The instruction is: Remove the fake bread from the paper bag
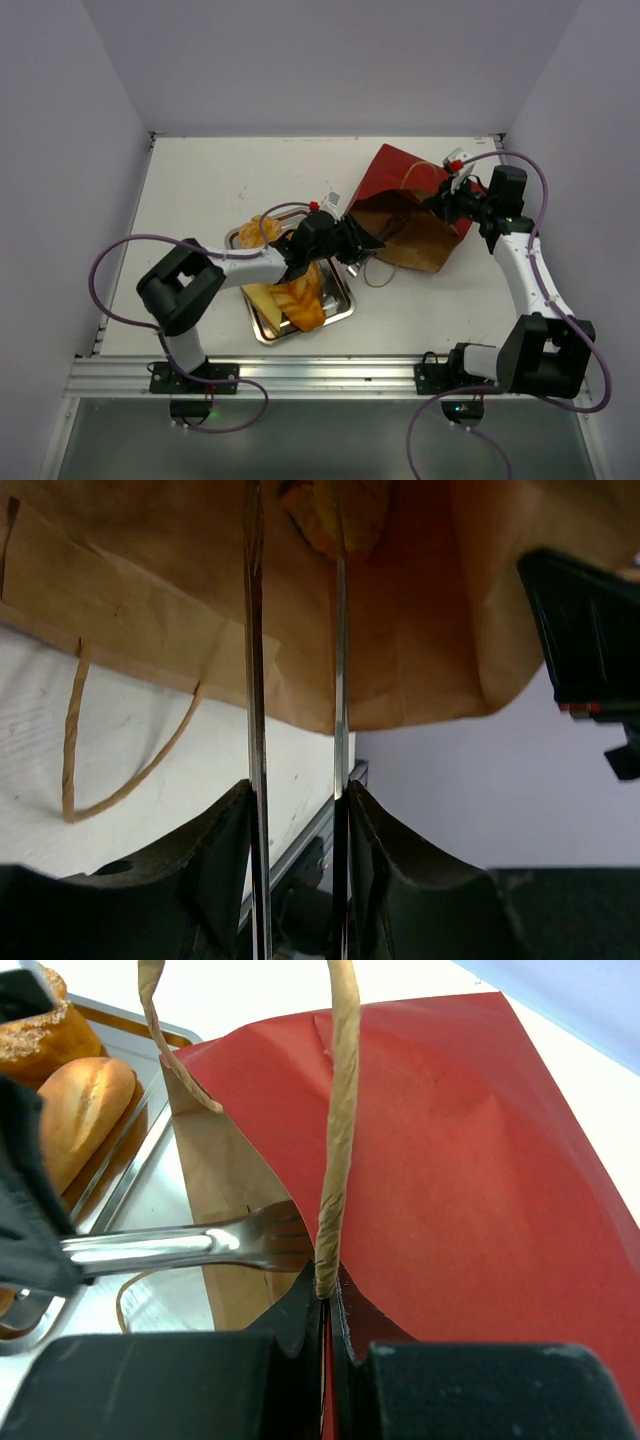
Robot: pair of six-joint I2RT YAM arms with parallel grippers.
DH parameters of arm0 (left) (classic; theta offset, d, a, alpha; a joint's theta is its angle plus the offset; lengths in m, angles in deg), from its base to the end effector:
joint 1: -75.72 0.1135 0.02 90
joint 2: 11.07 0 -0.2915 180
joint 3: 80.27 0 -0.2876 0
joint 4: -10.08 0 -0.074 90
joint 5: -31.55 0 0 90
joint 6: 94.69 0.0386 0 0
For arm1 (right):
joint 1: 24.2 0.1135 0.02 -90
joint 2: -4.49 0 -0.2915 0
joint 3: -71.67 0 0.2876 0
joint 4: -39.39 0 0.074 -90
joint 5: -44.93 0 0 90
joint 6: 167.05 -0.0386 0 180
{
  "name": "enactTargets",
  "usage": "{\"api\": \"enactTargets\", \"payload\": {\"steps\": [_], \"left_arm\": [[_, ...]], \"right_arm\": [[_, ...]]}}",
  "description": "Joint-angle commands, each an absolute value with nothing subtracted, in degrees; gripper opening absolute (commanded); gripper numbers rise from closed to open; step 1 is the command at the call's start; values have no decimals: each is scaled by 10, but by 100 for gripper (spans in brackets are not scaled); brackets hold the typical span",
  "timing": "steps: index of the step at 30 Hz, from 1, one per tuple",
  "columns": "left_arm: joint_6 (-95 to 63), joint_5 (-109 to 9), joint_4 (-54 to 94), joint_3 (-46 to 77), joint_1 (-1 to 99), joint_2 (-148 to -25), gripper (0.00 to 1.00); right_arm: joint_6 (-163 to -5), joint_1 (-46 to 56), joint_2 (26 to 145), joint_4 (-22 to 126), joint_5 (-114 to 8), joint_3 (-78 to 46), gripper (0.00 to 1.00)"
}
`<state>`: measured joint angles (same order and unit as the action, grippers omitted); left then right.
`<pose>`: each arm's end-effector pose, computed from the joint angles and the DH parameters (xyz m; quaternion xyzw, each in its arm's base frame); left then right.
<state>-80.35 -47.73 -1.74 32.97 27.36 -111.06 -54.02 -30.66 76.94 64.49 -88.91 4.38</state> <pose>0.2706 -0.3152 0.2021 -0.1430 0.8117 -0.5316 0.1951 0.3076 -0.0079 0.3142 -0.2999 0.7693 0.1955 0.5292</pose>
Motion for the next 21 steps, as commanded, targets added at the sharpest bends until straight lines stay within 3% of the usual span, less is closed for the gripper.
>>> {"api": "enactTargets", "payload": {"steps": [1, 6, 10, 21], "left_arm": [[-857, -509, -111, 285, 278, -1150, 44], [-875, -496, -120, 233, 279, -1209, 44], [-864, -414, -134, 190, 279, -1251, 44], [-861, -346, -149, 173, 269, -1287, 44]], "right_arm": [[-508, -309, 777, 669, -931, 22, 0], [-499, -309, 781, 672, -924, 25, 0], [-495, -309, 782, 672, -916, 28, 0], [-497, -309, 784, 672, -924, 29, 0]]}}
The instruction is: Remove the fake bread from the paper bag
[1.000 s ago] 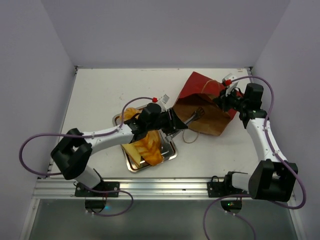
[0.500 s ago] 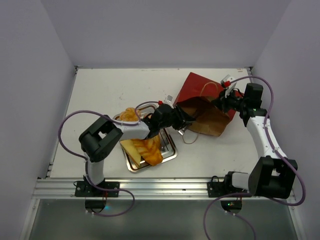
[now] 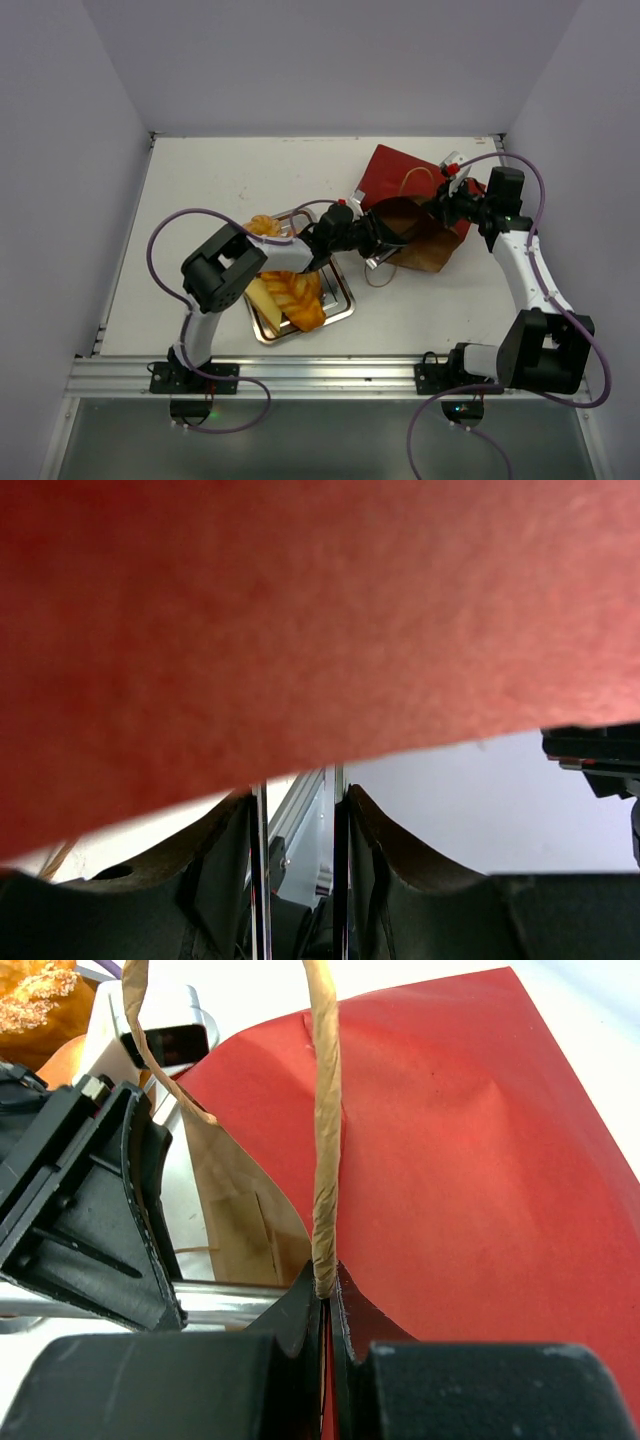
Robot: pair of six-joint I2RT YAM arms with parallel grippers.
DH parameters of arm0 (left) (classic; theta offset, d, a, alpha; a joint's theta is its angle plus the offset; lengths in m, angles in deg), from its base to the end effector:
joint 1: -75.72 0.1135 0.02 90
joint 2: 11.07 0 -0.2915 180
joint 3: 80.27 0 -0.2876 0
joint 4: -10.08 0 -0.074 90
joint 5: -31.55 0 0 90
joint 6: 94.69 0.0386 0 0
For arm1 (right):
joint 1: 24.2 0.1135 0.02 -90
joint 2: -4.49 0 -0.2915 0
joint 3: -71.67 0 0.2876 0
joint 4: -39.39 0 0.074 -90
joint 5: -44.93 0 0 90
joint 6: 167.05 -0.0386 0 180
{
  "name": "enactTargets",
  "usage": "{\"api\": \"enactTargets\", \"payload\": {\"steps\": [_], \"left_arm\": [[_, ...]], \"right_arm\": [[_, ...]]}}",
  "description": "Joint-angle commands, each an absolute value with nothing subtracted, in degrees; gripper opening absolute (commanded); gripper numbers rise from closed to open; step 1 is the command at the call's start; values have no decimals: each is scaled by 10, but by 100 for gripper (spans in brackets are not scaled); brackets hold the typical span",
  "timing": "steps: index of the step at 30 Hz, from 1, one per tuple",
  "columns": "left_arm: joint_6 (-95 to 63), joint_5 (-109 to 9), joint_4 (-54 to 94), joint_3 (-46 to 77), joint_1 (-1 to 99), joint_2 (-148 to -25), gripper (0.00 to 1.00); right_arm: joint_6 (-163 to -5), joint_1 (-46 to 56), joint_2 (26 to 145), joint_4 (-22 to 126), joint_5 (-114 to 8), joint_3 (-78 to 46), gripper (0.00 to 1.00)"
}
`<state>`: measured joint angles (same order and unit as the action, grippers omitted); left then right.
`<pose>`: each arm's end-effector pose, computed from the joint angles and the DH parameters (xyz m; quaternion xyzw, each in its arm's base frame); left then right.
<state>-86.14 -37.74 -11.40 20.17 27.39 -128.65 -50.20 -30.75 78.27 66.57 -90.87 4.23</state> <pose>0.3136 -0.3729 0.1634 -0.1217 0.7863 -0.5938 0.1192 0.3097 -0.0077 0.3059 -0.3243 0.7664 0.2031 0.5160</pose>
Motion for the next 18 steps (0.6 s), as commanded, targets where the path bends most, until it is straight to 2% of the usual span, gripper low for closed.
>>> {"api": "enactTargets", "payload": {"steps": [1, 8, 18], "left_arm": [[-860, -349, -146, 174, 269, -1286, 44], [-841, -366, -120, 164, 268, -1296, 45], [-742, -417, -21, 88, 267, -1327, 45]], "right_arm": [[-496, -309, 784, 672, -924, 30, 0], [-497, -308, 783, 671, -928, 32, 0], [-500, -309, 782, 667, -936, 36, 0]]}}
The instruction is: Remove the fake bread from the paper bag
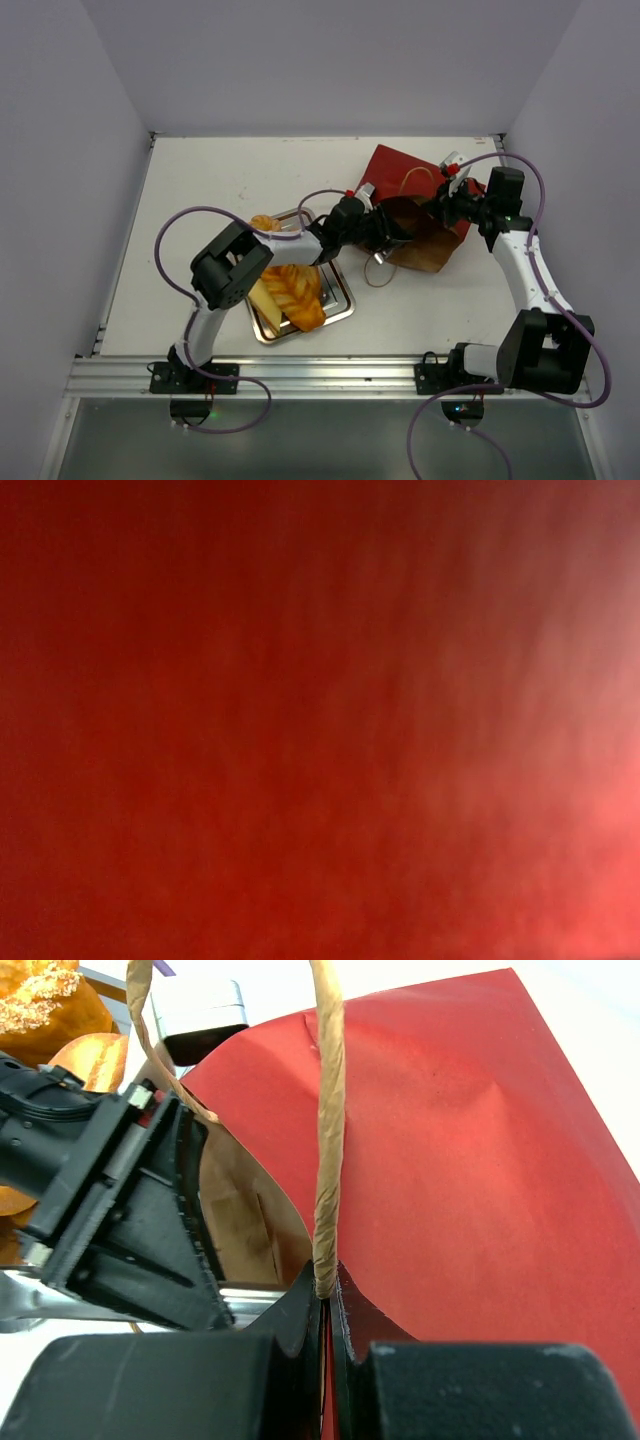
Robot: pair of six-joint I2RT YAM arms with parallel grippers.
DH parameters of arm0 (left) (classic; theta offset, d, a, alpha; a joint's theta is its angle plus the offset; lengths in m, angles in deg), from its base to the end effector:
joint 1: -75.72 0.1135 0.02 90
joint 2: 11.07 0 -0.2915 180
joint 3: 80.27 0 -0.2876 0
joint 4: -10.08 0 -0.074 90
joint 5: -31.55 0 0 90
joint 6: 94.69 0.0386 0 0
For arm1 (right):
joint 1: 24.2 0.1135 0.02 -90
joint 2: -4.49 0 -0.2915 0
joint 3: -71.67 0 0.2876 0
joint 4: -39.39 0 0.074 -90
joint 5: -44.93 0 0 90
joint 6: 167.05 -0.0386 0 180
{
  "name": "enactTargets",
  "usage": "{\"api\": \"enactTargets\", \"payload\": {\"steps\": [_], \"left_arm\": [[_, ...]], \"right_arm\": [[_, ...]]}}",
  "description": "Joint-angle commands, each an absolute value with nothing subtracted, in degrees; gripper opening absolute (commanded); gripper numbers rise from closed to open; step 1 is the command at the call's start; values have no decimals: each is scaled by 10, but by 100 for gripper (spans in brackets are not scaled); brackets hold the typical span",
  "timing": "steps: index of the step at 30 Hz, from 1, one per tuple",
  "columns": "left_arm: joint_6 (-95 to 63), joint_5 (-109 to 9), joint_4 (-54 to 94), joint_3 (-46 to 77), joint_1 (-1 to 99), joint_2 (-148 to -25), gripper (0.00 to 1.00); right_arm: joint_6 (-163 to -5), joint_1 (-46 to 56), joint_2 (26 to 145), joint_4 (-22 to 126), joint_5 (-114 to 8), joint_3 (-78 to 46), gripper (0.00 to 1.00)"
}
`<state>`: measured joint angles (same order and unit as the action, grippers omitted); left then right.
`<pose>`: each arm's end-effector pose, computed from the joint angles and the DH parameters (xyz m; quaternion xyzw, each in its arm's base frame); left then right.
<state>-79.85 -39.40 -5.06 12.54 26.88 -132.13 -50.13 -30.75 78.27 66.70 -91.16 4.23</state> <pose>0.3287 -0.3951 0.1674 -0.0886 0.8024 -0.5705 0.1510 0.3095 -0.0075 0.3058 -0.3254 0.7657 0.2053 0.5154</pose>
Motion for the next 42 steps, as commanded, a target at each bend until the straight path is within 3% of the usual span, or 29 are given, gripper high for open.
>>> {"api": "enactTargets", "payload": {"steps": [1, 29, 42], "left_arm": [[-736, -421, -9, 80, 267, -1329, 45], [-663, -367, 46, -4, 253, -1378, 45], [-645, -460, 2, 109, 245, -1293, 45]], "right_arm": [[-501, -309, 782, 666, -936, 36, 0], [-509, -308, 781, 658, -943, 42, 0], [-524, -309, 777, 645, -931, 44, 0]]}}
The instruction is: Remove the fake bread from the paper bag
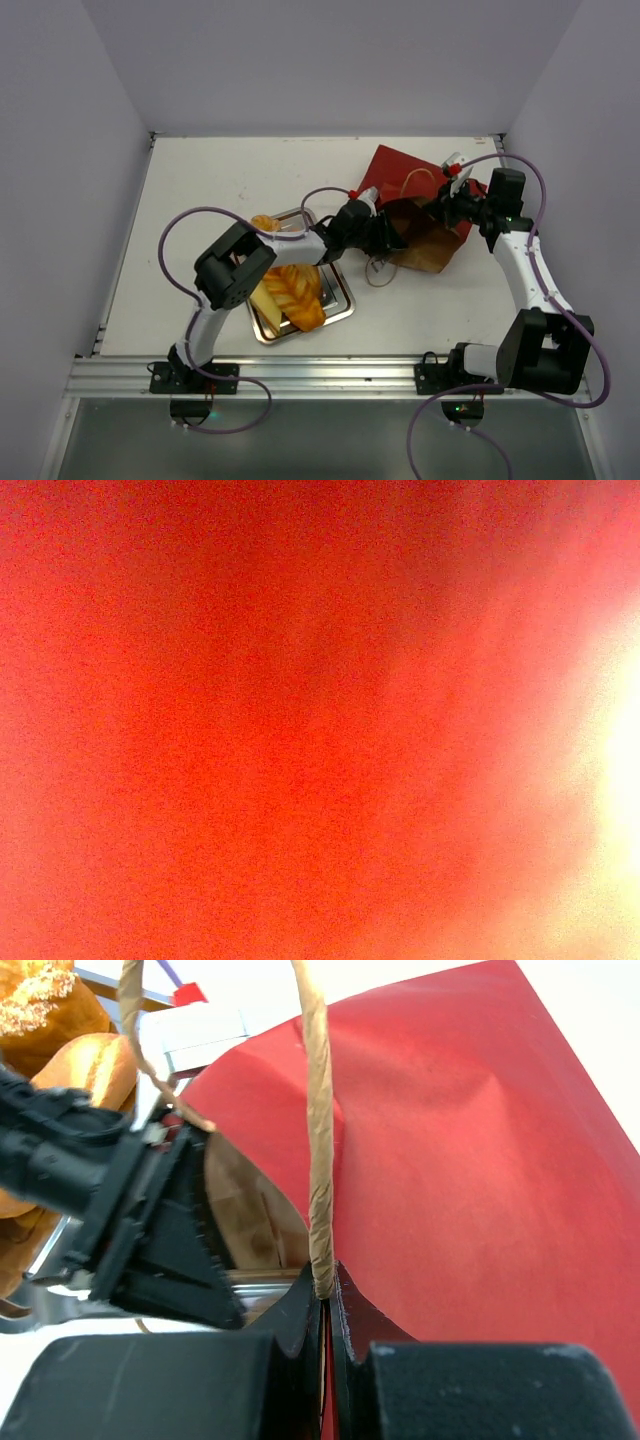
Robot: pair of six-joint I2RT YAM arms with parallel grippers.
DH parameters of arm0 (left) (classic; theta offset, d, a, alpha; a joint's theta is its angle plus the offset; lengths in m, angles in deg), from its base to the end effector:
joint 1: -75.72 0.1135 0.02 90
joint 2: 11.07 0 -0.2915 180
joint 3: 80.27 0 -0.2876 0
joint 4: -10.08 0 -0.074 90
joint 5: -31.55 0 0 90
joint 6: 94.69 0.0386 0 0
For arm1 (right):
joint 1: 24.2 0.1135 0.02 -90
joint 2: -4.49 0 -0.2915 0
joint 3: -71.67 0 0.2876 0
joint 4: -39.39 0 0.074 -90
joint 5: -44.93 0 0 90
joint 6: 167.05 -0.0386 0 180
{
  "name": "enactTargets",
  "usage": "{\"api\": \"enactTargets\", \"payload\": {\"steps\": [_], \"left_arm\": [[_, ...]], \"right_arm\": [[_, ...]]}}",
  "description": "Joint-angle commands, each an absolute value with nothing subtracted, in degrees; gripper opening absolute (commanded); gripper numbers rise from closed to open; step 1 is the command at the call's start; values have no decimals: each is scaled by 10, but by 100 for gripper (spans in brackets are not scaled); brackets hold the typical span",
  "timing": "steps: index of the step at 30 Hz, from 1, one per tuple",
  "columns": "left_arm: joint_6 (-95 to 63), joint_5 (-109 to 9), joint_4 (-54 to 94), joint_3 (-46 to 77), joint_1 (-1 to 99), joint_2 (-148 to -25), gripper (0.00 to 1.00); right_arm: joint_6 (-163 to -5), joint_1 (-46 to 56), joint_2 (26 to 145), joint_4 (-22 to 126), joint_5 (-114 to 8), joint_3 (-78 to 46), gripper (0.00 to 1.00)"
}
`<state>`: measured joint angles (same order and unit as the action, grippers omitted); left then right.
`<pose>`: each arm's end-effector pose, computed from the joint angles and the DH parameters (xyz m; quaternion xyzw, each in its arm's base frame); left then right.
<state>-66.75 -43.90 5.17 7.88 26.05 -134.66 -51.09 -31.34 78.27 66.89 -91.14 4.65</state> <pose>0.3325 -0.4067 0.1548 -0.0252 0.8472 -0.4906 0.2023 0.3085 -0.0106 0.3028 -0.3135 0.7727 0.2090 0.5109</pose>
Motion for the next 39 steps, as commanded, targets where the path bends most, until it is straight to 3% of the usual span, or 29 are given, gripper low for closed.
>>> {"api": "enactTargets", "payload": {"steps": [1, 12, 18, 26, 39], "left_arm": [[-648, -468, -5, 118, 245, -1278, 45], [-641, -519, -66, 192, 245, -1207, 45], [-650, -540, -58, 208, 242, -1197, 45], [-670, -539, -59, 202, 235, -1231, 45], [-679, -502, -43, 144, 233, -1300, 45]], "right_arm": [[-530, -309, 776, 642, -925, 44, 0], [-597, -309, 776, 596, -903, 50, 0], [-523, -309, 779, 666, -969, 28, 0], [-516, -309, 788, 673, -1026, 26, 0], [-539, -308, 800, 646, -1023, 36, 0]]}}
